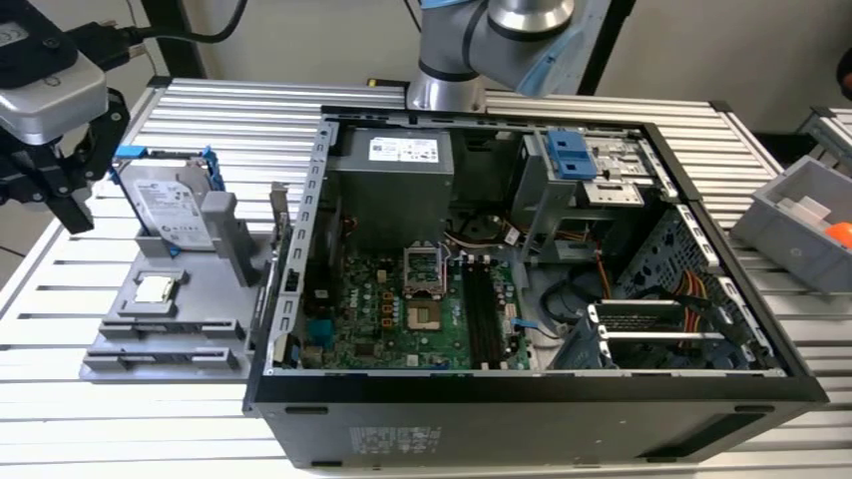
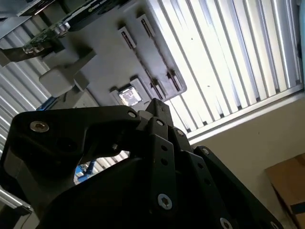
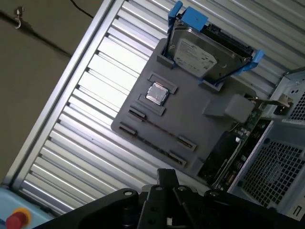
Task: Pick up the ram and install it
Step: 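Pick up the ram and move it above insertion slot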
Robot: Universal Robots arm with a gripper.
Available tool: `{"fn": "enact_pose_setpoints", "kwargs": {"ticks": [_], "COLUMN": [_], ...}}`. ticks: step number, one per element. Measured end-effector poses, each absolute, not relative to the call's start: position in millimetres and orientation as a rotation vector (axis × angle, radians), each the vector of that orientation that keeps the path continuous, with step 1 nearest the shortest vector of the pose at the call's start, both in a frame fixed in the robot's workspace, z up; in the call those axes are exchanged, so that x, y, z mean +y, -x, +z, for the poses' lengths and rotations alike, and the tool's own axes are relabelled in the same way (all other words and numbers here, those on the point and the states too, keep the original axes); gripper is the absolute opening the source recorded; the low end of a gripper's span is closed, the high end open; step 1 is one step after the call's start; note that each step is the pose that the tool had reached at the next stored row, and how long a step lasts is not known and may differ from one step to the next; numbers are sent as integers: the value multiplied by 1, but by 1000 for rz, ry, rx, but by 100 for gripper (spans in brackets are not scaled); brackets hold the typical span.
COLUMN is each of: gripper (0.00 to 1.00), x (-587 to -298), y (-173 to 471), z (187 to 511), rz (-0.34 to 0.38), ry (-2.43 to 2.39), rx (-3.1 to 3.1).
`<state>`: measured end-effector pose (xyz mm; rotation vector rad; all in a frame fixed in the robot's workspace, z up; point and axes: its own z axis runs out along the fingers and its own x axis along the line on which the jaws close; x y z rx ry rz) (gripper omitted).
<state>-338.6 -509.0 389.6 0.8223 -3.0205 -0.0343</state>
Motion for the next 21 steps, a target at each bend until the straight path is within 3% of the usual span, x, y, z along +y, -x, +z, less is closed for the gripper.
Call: {"fn": "enact_pose_setpoints", "kwargs": {"ticks": [21], "gripper": [0], "x": [-509], "y": [339], "z": [390], "rz": [-12], "ry": [-1163], "rx": [-2900]}}
